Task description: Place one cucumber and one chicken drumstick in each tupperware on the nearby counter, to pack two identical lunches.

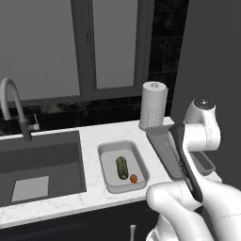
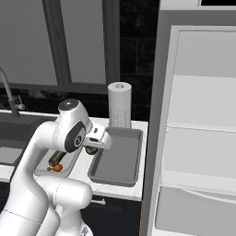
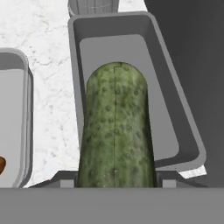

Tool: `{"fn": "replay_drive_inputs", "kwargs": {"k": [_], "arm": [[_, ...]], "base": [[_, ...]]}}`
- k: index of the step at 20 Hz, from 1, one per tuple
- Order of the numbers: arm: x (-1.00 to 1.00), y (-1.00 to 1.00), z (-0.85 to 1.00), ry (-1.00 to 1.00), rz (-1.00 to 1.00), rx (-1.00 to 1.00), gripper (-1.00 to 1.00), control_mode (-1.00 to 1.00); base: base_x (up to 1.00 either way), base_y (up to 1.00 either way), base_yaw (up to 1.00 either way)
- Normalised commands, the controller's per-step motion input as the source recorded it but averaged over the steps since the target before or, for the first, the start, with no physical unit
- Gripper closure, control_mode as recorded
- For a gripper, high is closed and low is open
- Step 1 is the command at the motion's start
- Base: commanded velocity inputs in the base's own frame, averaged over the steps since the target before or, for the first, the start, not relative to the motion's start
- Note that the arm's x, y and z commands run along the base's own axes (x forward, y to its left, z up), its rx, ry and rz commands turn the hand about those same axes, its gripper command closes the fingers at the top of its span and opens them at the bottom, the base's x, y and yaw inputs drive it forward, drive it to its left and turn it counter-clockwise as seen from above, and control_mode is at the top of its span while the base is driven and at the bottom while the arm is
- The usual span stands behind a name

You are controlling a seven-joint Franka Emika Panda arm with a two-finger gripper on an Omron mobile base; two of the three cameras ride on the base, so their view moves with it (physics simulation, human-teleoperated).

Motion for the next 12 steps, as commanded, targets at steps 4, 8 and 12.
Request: {"fn": "replay_drive_inputs", "kwargs": {"k": [4, 8, 12], "arm": [[0.44, -0.04, -0.34, 0.01, 0.0, 0.0, 1.0, -1.0], [0.4, -0.08, -0.35, 0.04, 0.0, 0.0, 1.0, -1.0], [0.13, -0.1, -0.43, 0.06, 0.0, 0.0, 1.0, -1.0]], "base": [[0.0, 0.0, 0.0], [0.0, 0.0, 0.0], [0.0, 0.0, 0.0]]}}
